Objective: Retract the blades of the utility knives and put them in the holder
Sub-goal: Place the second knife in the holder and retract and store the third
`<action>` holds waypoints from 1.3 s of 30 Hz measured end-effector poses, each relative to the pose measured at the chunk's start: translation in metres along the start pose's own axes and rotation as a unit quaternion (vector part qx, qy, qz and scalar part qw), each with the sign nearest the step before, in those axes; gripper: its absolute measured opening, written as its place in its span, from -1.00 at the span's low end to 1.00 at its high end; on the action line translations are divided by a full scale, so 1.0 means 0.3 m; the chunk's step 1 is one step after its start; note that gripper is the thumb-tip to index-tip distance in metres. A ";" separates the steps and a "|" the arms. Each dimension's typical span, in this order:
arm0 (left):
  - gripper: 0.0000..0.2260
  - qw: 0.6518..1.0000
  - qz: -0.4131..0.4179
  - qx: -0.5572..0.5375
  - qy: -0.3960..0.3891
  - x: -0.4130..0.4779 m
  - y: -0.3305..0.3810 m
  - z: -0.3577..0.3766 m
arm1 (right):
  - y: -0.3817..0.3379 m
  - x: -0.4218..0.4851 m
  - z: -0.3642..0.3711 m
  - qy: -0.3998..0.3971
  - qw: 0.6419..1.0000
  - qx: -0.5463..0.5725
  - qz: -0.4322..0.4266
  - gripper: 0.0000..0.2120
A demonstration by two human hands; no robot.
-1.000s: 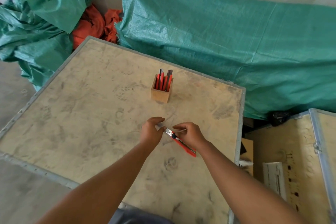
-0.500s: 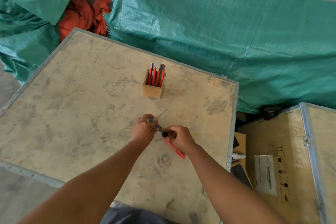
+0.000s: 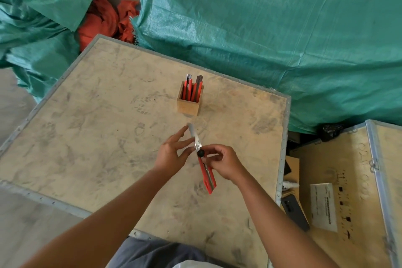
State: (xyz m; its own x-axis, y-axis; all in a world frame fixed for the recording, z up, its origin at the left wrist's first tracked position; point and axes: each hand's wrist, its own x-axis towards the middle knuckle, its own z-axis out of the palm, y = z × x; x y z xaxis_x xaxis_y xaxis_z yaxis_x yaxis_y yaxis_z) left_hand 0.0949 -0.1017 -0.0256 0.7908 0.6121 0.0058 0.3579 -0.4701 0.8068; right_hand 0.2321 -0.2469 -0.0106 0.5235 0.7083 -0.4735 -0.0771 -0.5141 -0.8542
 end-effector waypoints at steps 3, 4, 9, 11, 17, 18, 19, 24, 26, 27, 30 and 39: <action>-0.66 0.990 -0.105 -0.096 -0.007 -0.082 0.084 -0.015 | -0.046 -0.038 -0.009 0.031 0.996 0.077 -0.019 -0.74; -0.64 0.981 -0.138 -0.131 -0.022 -0.113 0.111 -0.022 | -0.061 -0.051 -0.013 0.044 0.994 0.102 -0.025 -0.75; -0.55 0.913 -0.224 -0.322 -0.117 -0.266 0.213 -0.042 | -0.133 -0.124 -0.029 0.095 0.980 0.164 -0.066 -0.74; -0.54 0.898 -0.229 -0.362 -0.102 -0.301 0.234 -0.051 | -0.151 -0.157 -0.027 0.093 0.979 0.155 -0.089 -0.69; -0.52 0.901 -0.190 -0.376 -0.100 -0.355 0.258 -0.092 | -0.177 -0.238 -0.023 0.081 0.980 0.119 -0.136 -0.72; -0.52 0.900 -0.182 -0.381 -0.103 -0.363 0.264 -0.101 | -0.183 -0.251 -0.026 0.081 0.981 0.112 -0.138 -0.73; -0.52 0.900 -0.174 -0.387 -0.104 -0.372 0.271 -0.110 | -0.187 -0.263 -0.030 0.080 0.981 0.106 -0.142 -0.73; -0.57 0.890 -0.168 -0.412 -0.096 -0.405 0.274 -0.134 | -0.191 -0.301 -0.042 0.045 0.985 0.003 -0.165 -0.79; -0.58 0.890 -0.166 -0.415 -0.094 -0.414 0.278 -0.137 | -0.197 -0.321 -0.048 0.037 0.978 -0.080 -0.187 -0.79; -0.58 0.888 -0.165 -0.419 -0.093 -0.418 0.282 -0.137 | -0.201 -0.331 -0.052 0.034 0.975 -0.108 -0.192 -0.79; -0.60 0.885 -0.162 -0.427 -0.088 -0.427 0.297 -0.136 | -0.218 -0.358 -0.061 0.022 0.973 -0.143 -0.178 -0.81; -0.60 0.892 -0.148 -0.418 -0.087 -0.430 0.325 -0.137 | -0.233 -0.430 -0.062 -0.016 0.964 -0.200 -0.175 -0.78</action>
State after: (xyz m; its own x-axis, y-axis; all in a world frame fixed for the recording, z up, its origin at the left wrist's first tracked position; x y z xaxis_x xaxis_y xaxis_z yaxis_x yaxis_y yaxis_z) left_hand 0.0072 -0.2003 0.0766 0.8145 0.4884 -0.3131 0.1250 0.3792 0.9168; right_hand 0.1858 -0.3114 0.1143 0.4309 0.8836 -0.1832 0.4359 -0.3816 -0.8151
